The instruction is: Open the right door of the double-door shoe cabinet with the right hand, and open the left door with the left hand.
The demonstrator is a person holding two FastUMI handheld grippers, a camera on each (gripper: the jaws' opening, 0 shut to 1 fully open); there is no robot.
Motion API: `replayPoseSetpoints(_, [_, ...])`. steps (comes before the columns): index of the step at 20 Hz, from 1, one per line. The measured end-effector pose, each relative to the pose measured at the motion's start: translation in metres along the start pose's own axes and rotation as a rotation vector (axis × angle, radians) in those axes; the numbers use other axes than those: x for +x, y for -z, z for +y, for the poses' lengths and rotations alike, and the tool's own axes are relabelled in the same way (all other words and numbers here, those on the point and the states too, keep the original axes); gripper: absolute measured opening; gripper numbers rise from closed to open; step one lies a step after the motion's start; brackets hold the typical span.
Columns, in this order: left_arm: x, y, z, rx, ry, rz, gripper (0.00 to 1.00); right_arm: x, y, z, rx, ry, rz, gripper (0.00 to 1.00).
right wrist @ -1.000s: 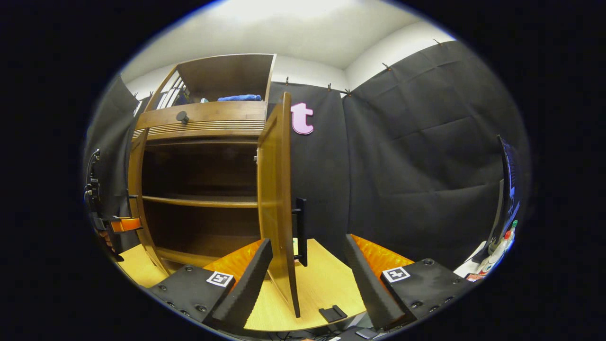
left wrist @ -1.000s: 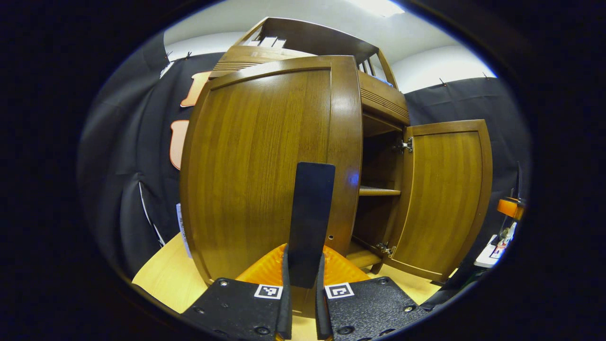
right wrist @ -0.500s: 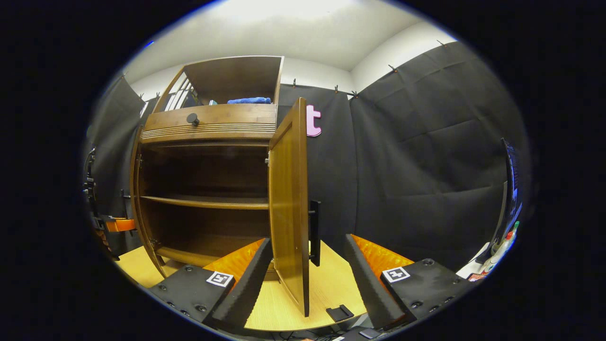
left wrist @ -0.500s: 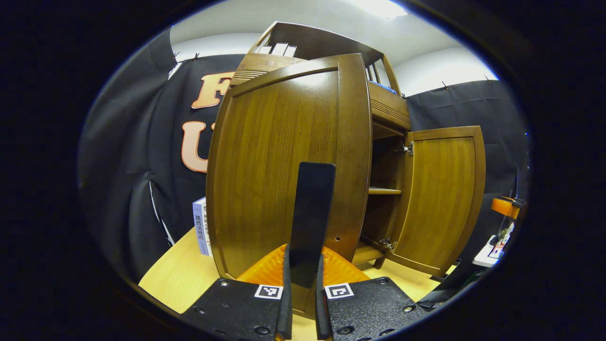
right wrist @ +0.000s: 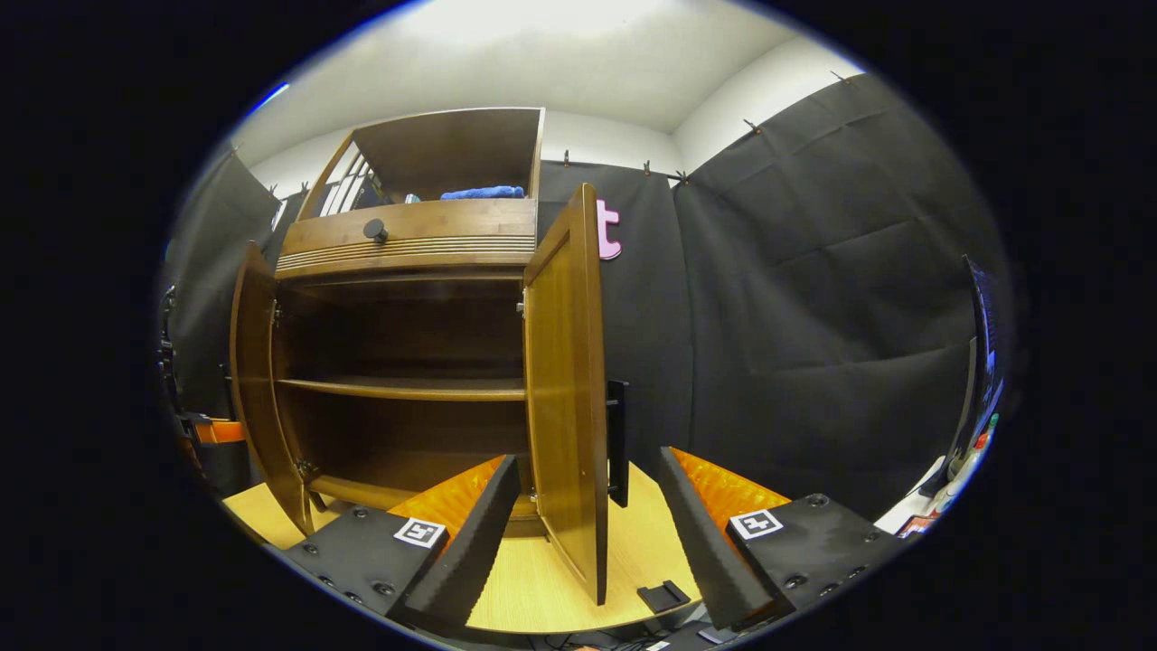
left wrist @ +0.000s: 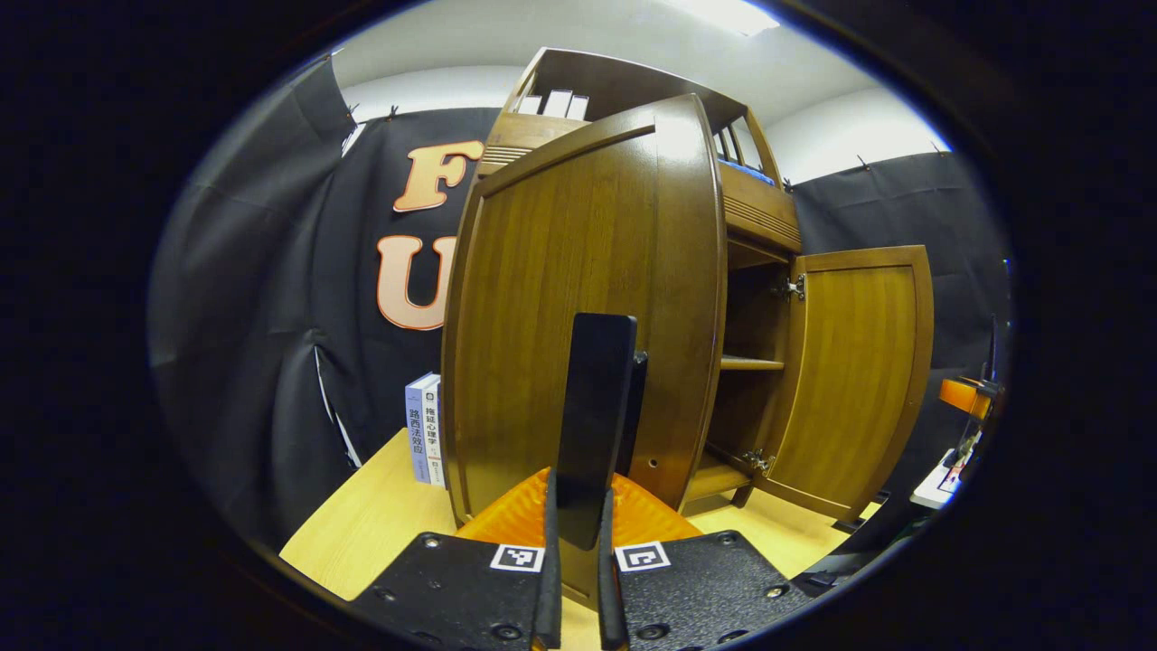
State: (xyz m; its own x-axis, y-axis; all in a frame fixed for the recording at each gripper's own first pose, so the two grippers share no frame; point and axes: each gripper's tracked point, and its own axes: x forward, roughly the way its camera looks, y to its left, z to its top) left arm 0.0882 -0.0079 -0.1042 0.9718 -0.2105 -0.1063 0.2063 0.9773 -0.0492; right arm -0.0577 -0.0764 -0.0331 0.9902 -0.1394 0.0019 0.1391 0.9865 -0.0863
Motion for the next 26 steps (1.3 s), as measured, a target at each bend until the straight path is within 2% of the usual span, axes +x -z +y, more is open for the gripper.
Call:
replayPoseSetpoints(3, [-0.008, -0.001, 0.010, -0.004, -0.016, 0.000, 0.14, 0.003, 0.001, 0.003, 0.001, -0.006, 0.004, 0.99])
replayPoseSetpoints(4, [-0.009, -0.001, 0.013, -0.006, -0.020, -0.001, 0.13, 0.003, 0.001, 0.004, -0.001, -0.007, 0.004, 0.95])
replayPoseSetpoints(5, [-0.013, -0.002, 0.016, -0.008, -0.025, -0.002, 0.13, 0.002, 0.000, 0.004, -0.002, -0.007, 0.003, 0.99])
replayPoseSetpoints(9, [-0.024, -0.005, 0.035, -0.021, -0.068, -0.013, 0.13, 0.002, 0.001, 0.010, -0.002, -0.019, 0.005, 0.99])
replayPoseSetpoints(13, [-0.037, -0.009, 0.070, 0.005, -0.169, -0.030, 0.11, 0.003, 0.002, 0.016, -0.006, -0.031, 0.007, 0.99])
replayPoseSetpoints(14, [-0.041, -0.010, 0.082, 0.010, -0.204, -0.033, 0.05, 0.004, 0.001, 0.019, -0.005, -0.035, 0.005, 0.99])
replayPoseSetpoints(15, [-0.043, -0.011, 0.092, 0.010, -0.233, -0.033, 0.07, 0.005, 0.000, 0.021, -0.004, -0.038, 0.005, 0.99])
replayPoseSetpoints(16, [-0.047, -0.013, 0.100, 0.002, -0.247, -0.035, 0.03, 0.005, 0.001, 0.023, -0.005, -0.042, 0.004, 0.99])
replayPoseSetpoints(20, [-0.053, -0.011, 0.105, -0.060, -0.199, -0.038, 0.02, 0.005, 0.004, 0.033, -0.005, -0.063, 0.013, 0.99])
replayPoseSetpoints(26, [-0.056, -0.010, 0.108, -0.035, -0.185, -0.040, 0.02, 0.005, 0.004, 0.023, -0.021, -0.036, 0.017, 0.98])
